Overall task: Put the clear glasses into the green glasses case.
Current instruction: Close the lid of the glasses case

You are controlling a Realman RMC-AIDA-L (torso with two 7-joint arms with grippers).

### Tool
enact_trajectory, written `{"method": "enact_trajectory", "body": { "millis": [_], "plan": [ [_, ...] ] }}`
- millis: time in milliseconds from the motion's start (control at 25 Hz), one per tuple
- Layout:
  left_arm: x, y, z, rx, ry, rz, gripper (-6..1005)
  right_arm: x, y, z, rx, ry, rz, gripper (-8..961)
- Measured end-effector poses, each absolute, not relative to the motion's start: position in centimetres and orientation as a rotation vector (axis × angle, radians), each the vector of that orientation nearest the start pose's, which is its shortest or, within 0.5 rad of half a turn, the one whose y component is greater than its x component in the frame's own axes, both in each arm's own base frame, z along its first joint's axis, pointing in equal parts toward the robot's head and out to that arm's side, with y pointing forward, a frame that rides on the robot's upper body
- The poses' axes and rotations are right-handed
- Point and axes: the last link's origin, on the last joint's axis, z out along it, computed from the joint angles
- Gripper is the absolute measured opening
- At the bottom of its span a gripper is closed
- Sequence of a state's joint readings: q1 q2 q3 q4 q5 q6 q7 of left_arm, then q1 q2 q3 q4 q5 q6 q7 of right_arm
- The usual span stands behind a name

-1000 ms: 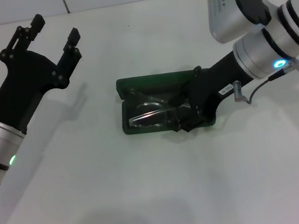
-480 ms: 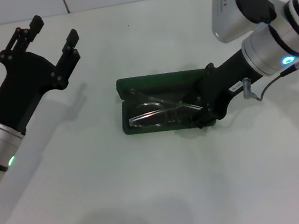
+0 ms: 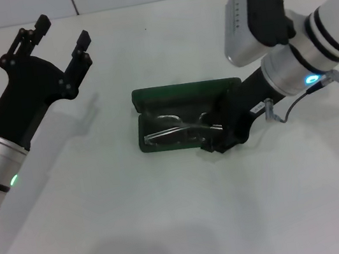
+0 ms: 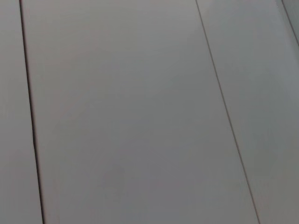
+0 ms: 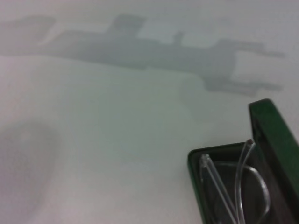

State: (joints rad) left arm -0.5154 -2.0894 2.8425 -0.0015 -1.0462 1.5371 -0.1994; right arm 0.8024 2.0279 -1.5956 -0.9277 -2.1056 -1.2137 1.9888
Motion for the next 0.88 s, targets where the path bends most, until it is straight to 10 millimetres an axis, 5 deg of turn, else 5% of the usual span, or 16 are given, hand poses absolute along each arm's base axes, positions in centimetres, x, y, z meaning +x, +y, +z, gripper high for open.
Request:
{"method": "enact_trajectory", "body": {
  "millis": [880],
  "plan": [
    [-27.35, 31.36, -2.22, -1.88, -0.126, -0.937, 661, 12.67, 37.11, -7.66, -3.002, 0.125, -0.151, 539]
  ]
}}
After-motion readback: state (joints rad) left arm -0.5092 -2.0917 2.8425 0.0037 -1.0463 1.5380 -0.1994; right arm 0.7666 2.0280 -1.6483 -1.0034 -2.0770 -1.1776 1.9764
